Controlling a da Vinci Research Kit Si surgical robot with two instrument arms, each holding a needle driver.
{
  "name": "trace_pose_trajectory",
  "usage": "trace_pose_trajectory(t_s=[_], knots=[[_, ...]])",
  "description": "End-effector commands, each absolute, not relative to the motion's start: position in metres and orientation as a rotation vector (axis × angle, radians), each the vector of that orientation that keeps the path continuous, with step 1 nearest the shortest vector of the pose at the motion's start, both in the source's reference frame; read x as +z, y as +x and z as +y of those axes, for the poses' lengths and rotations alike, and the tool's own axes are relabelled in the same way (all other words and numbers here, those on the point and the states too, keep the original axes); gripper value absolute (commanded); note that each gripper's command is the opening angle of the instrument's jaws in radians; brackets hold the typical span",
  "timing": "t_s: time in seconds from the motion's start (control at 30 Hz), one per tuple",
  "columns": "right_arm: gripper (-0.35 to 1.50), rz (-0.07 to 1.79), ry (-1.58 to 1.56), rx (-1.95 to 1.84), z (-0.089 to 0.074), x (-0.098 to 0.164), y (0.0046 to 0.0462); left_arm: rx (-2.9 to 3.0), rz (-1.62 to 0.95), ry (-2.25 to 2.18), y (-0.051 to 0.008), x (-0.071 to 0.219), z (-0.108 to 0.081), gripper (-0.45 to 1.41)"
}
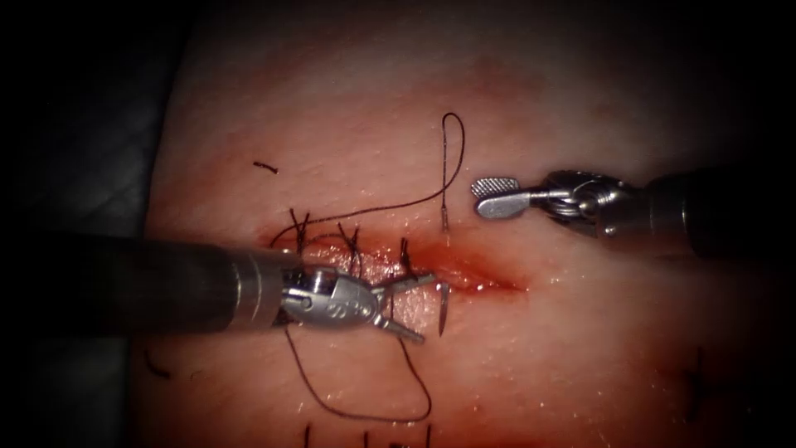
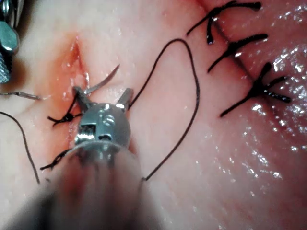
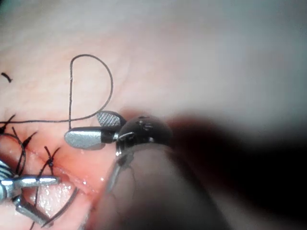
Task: Wound Closure
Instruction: Using the left needle driver, grasp the needle near the tip and pull it through.
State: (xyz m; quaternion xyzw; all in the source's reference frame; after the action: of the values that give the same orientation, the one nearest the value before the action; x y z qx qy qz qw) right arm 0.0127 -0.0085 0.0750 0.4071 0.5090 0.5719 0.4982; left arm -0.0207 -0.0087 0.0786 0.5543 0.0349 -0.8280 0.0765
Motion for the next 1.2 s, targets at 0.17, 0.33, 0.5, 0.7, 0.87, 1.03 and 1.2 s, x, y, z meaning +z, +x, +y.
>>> trace_pose_trajectory(t_s=[0.17,0.33,0.5,0.7,0.87,1.03,1.2], knots=[[0.91,1.246,0.978,1.396,-0.0086,0.0757,0.0123,-2.473,0.127,1.614,-0.0222,0.0802,-0.0095,0.31],[0.73,1.25,0.965,1.405,-0.0089,0.0757,0.0121,-2.473,0.117,1.597,-0.0234,0.082,-0.0097,0.27],[0.66,1.26,0.951,1.404,-0.0095,0.0758,0.0122,-2.485,0.096,1.58,-0.024,0.0832,-0.0096,0.26],[0.59,1.259,0.955,1.41,-0.0099,0.076,0.0123,-2.52,0.07,1.54,-0.0238,0.0842,-0.0088,0.32],[0.47,1.264,0.947,1.429,-0.0099,0.076,0.0123,-2.543,0.032,1.532,-0.0238,0.0845,-0.0087,-0.11],[0.46,1.265,0.938,1.436,-0.01,0.076,0.0121,-2.63,0.107,1.578,-0.0232,0.084,-0.0085,-0.45],[0.58,1.265,0.931,1.443,-0.0101,0.0759,0.0117,-2.671,0.181,1.635,-0.0224,0.0823,-0.0081,-0.45]])
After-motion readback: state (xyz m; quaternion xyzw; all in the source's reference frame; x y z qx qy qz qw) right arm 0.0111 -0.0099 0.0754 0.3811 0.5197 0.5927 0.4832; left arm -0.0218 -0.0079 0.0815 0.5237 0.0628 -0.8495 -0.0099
